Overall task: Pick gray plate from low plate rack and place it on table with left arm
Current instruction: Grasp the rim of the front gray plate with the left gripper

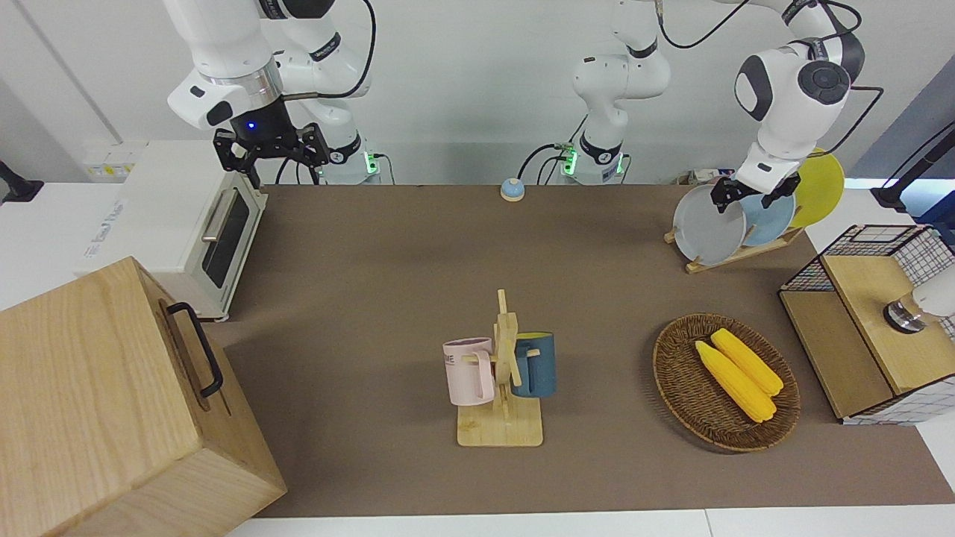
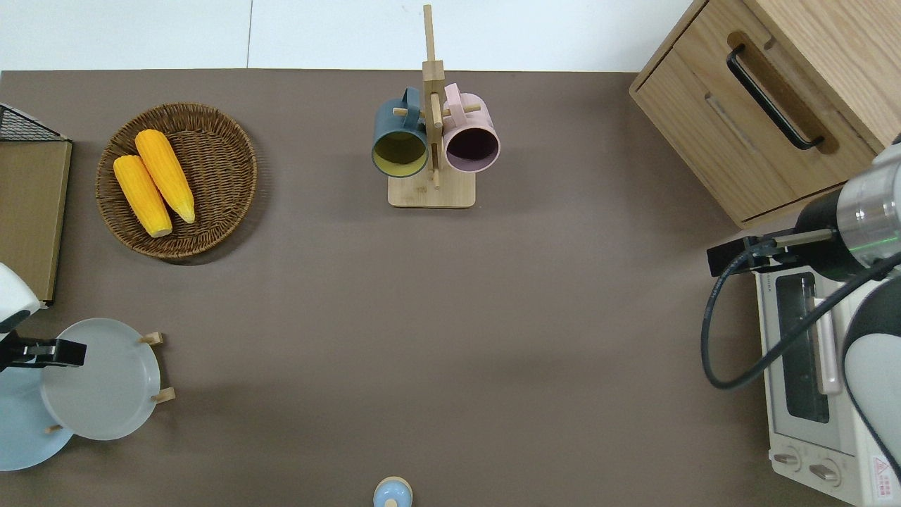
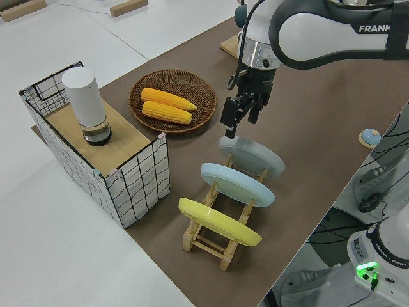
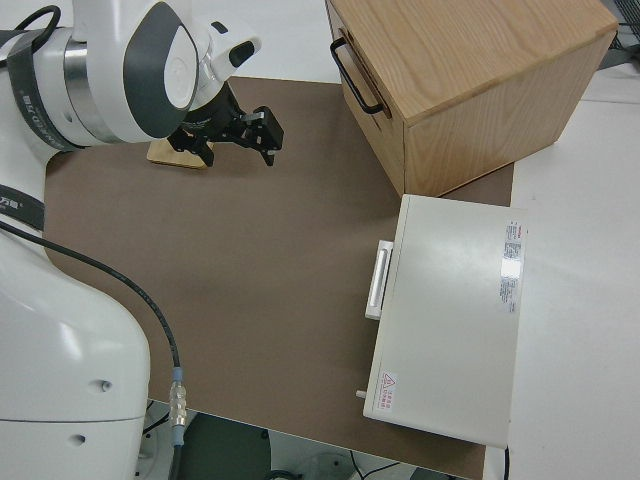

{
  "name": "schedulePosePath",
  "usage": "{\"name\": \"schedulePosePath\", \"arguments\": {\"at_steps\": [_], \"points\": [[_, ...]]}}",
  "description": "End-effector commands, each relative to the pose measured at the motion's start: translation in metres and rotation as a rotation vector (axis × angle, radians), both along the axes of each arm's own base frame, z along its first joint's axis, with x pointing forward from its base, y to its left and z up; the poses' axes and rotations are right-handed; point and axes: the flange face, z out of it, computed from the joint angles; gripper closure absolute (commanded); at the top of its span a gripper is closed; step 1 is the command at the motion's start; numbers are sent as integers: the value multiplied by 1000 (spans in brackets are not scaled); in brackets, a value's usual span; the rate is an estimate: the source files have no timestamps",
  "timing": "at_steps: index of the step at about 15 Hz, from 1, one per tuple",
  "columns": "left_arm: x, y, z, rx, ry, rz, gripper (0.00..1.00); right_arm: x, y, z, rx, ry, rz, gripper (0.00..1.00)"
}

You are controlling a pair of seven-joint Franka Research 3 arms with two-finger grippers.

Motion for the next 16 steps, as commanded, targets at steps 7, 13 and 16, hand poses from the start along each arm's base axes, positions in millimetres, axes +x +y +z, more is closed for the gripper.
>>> {"name": "schedulePosePath", "arguments": {"at_steps": [7, 13, 16], "points": [[-22, 9, -13, 4, 34, 14, 621, -2, -1, 4, -2, 4, -14, 17], [-21, 6, -12, 5, 33, 11, 920, -2, -1, 4, -3, 2, -14, 17], [-18, 5, -9, 7, 25, 8, 1000, -2, -1, 4, -2, 2, -14, 17]]}}
